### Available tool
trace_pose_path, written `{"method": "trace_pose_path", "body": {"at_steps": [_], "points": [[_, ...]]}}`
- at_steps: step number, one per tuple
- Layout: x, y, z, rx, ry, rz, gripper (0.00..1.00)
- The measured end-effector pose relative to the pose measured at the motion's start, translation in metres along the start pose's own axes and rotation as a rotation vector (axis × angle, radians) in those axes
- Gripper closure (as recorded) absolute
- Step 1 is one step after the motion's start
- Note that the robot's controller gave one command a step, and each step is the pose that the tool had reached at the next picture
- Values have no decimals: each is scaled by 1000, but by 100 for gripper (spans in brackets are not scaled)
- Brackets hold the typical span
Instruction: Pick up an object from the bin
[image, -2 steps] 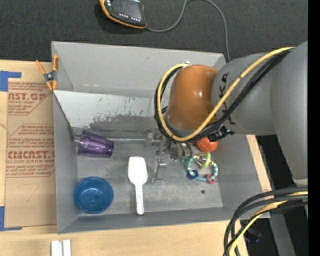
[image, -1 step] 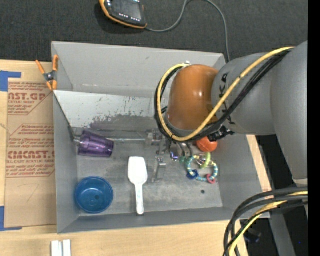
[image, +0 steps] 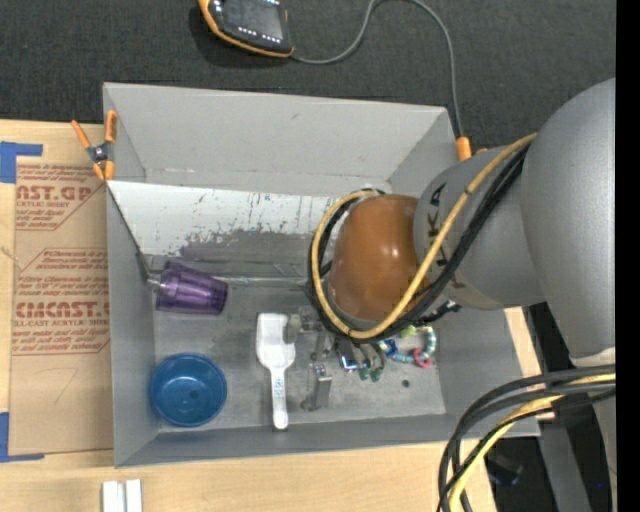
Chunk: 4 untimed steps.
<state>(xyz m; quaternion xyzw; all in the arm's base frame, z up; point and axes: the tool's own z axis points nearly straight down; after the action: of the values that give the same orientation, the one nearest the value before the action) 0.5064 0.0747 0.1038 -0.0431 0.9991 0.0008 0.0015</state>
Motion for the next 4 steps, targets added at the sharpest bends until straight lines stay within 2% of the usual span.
{"method": "trace_pose_path", "body": {"at_steps": [1, 2, 3, 4], "points": [[13, -1, 12, -1, 4, -22, 0], [4, -57, 1, 2, 1, 104, 0], [4, -54, 2, 1, 0, 100, 0], [-23, -60, 28, -2, -1, 142, 0]]}}
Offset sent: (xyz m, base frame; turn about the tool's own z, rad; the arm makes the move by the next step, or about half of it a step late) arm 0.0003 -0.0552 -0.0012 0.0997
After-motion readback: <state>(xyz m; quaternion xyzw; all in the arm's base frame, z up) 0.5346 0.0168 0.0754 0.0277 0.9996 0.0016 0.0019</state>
